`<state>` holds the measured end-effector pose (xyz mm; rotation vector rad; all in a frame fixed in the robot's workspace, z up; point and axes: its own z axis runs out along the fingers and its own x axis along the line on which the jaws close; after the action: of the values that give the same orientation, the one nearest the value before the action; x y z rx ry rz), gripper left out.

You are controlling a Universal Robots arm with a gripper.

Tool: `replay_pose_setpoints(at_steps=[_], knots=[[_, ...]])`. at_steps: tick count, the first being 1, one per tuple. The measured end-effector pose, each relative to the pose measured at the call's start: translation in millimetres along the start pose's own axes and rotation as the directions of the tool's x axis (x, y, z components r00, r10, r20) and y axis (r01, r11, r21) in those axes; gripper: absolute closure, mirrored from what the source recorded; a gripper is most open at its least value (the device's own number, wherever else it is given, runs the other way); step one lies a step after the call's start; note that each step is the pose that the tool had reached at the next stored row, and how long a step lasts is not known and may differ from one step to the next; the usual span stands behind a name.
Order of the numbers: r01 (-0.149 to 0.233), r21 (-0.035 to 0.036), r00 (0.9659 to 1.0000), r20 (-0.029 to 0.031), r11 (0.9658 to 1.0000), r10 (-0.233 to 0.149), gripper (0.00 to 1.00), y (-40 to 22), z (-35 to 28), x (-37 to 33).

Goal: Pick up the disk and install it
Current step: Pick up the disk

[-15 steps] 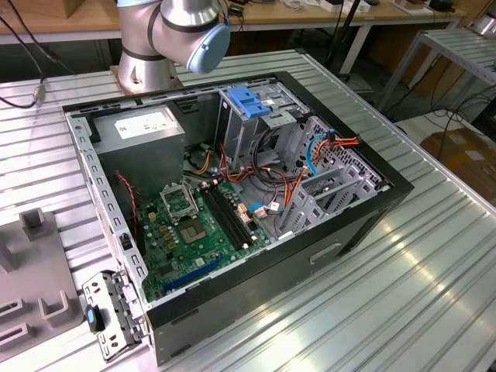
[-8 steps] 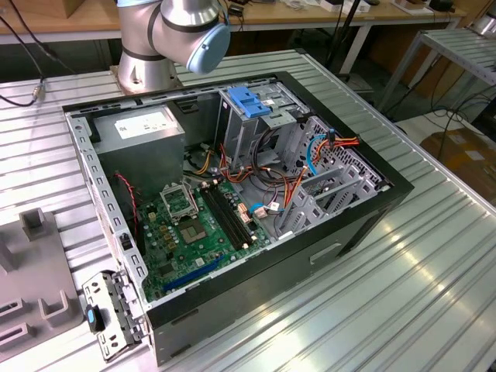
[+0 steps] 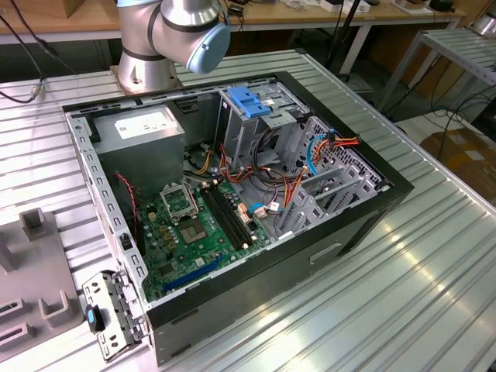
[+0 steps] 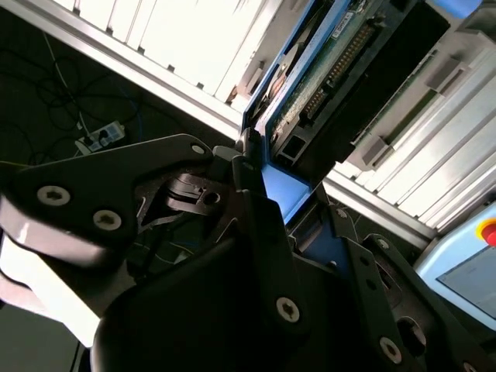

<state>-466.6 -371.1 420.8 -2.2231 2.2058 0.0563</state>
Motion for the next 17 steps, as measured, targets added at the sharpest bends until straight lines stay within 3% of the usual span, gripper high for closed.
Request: replay_pose_setpoints(at_steps=[11, 17], knots=[[0.0, -0.0003, 1.0, 0.0002, 1.0, 0.0, 0.63, 0.1, -3.8, -0.1], [0.0, 0.0, 1.0, 0.0003, 1.0, 0.0, 0.63, 0.2, -12.0, -0.4]])
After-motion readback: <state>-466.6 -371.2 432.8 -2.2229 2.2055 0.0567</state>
